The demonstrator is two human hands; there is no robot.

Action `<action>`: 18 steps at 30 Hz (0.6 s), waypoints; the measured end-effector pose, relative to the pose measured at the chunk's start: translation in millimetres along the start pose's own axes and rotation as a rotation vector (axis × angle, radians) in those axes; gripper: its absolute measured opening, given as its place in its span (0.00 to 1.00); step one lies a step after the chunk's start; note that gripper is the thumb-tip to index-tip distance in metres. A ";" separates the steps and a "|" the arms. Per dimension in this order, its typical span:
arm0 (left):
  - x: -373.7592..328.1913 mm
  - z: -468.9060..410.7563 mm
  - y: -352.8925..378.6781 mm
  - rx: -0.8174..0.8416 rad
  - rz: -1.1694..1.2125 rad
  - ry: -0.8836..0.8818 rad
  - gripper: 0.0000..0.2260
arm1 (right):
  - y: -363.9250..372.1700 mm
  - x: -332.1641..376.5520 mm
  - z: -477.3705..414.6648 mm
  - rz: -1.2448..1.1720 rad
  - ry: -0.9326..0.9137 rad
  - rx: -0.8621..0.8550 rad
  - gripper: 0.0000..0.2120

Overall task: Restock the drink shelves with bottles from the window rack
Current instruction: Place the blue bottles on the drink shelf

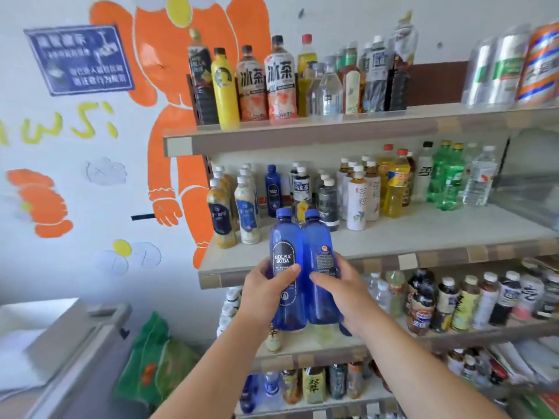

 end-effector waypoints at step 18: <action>-31.5 -182.1 -7.4 -0.226 -0.585 0.278 0.13 | 8.2 28.1 -138.6 0.165 -0.148 -0.026 0.23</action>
Point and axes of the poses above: each hand's wrist, its own z-axis away from the middle knuckle, its own y-axis out of the palm, x = y × z, the point moved 9 cm from there along -z, towards the middle knuckle
